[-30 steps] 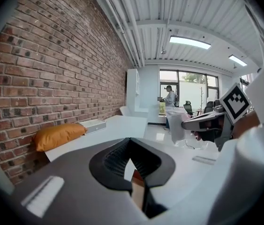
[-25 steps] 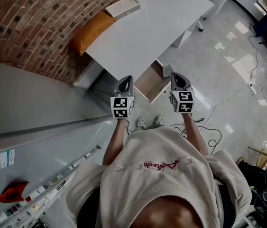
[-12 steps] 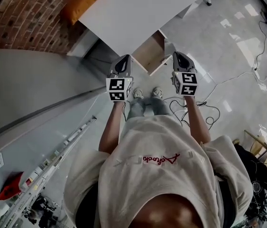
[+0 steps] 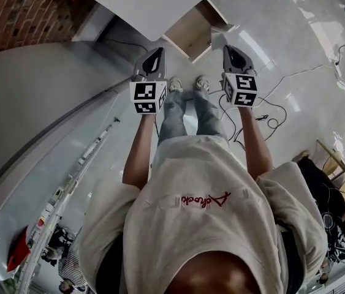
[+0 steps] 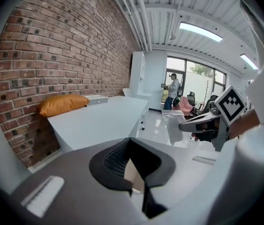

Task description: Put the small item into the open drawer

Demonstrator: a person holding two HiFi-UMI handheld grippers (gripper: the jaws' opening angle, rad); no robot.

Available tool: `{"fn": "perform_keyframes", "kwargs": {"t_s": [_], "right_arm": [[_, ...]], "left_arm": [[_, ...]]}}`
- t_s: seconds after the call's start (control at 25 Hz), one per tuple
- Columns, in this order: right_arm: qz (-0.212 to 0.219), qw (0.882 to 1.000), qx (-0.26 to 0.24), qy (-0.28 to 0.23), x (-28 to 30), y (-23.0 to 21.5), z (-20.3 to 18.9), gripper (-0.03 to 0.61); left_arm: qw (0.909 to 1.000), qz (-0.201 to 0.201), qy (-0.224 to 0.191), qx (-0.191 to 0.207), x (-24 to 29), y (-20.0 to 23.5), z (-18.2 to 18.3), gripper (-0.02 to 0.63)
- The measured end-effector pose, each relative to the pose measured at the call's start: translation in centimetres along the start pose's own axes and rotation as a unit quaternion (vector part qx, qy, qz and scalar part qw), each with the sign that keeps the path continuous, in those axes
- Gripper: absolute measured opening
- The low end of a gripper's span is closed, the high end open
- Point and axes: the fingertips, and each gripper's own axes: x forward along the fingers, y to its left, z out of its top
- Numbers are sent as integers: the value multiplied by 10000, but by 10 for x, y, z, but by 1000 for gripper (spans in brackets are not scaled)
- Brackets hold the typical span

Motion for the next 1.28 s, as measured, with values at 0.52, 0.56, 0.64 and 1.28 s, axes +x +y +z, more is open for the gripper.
{"fn": "perform_keyframes", "kwargs": {"t_s": [0.52,0.56,0.64,1.28], "right_arm": [[104,9974,293,643,13,20,-101,14],[118,9971,311,682,15,21,-108,14],[149,9964,326,764,20,24,-122,14],[437,9939,449,905,38,52,-184,14]], "left_arm": [[9974,-121,625,-326,1,-16,-99,6],[9972,-129,649,-356,3,-16,-105,6],[9966,-147,696,-408,8,-17,-119,6],[9918,-111,1054,-708,18,-19,-217,6]]}}
